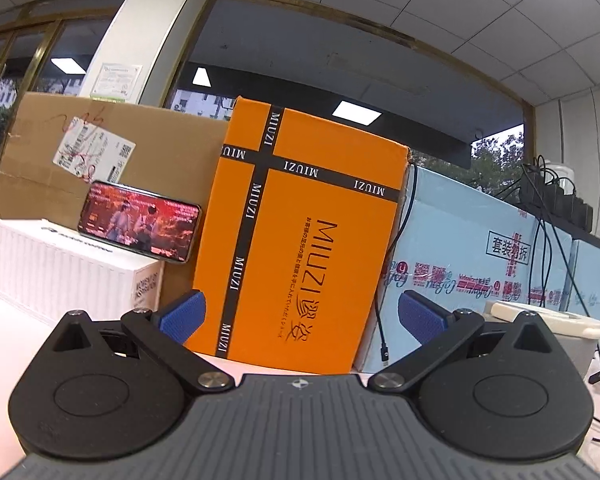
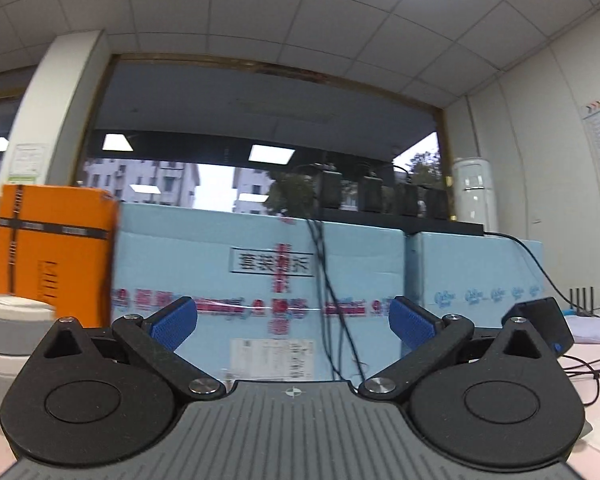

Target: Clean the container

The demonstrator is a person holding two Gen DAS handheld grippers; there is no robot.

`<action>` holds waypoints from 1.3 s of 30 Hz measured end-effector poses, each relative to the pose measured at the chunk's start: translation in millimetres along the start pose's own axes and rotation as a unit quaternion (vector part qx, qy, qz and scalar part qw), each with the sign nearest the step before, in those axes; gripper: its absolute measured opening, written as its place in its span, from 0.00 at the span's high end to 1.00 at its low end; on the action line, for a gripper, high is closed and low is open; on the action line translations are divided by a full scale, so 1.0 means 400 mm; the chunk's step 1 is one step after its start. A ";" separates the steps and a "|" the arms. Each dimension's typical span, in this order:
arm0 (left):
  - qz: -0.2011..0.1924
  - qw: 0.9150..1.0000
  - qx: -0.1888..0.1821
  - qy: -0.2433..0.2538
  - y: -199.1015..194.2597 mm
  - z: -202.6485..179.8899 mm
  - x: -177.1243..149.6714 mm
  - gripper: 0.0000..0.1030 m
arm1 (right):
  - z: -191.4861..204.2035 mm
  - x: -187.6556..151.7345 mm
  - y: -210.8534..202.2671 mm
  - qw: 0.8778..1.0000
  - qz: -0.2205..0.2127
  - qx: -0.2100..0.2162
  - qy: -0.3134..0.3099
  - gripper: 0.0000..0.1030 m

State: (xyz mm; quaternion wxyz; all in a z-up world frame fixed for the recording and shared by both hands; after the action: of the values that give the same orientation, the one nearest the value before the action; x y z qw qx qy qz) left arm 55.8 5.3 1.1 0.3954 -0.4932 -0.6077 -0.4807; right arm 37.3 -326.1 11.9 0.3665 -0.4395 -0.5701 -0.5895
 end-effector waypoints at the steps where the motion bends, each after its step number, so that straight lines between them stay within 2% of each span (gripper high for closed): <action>1: 0.003 1.000 -0.003 -0.004 0.002 0.003 -0.001 0.00 | 0.000 -0.012 0.005 1.000 -0.006 -0.003 -0.010 0.00; 4: 0.009 1.000 -0.009 -0.015 0.007 0.009 -0.003 0.00 | 0.007 -0.043 0.018 1.000 -0.013 -0.007 -0.027 0.00; 7: 0.006 1.000 -0.020 -0.020 0.006 0.010 -0.003 0.00 | 0.011 -0.056 0.036 1.000 0.013 0.011 -0.023 0.00; 11: -0.023 0.999 -0.032 -0.017 -0.008 0.006 0.003 0.00 | 0.015 -0.060 0.032 0.999 0.014 0.016 -0.024 0.00; 14: -0.036 0.999 -0.026 0.000 -0.013 -0.003 0.005 0.00 | 0.018 -0.062 0.034 0.999 0.019 0.021 -0.024 0.00; 21: -0.026 0.999 -0.042 0.019 -0.008 -0.023 0.001 0.00 | 0.011 -0.059 0.030 1.000 0.014 0.025 -0.009 0.00; 36: -0.040 0.998 -0.049 0.006 -0.020 -0.012 0.006 0.00 | 0.004 -0.062 0.039 1.000 0.015 0.020 0.005 0.00; 37: -0.041 0.998 -0.050 0.006 -0.021 -0.013 0.007 0.01 | 0.003 -0.062 0.039 1.000 0.015 0.020 0.006 0.00; 39: -0.042 0.998 -0.051 0.008 -0.021 -0.015 0.007 0.10 | 0.003 -0.063 0.038 1.000 0.016 0.020 0.008 0.00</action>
State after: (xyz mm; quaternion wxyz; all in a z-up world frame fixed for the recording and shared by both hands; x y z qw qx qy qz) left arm 47.0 -0.3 3.4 0.3538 -0.4833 -0.5992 -0.5313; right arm 60.1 -327.7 -6.4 0.3889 -0.4366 -0.5717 -0.5755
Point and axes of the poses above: each gripper's, at about its wrist camera, not at the fingertips, and y roughly the way its jaws point, z to its left, x to its top, the point moved 2 cm from there along y, roughly the way its jaws point, and after that the axes turned 10 degrees about -z, right-handed, at the moved point
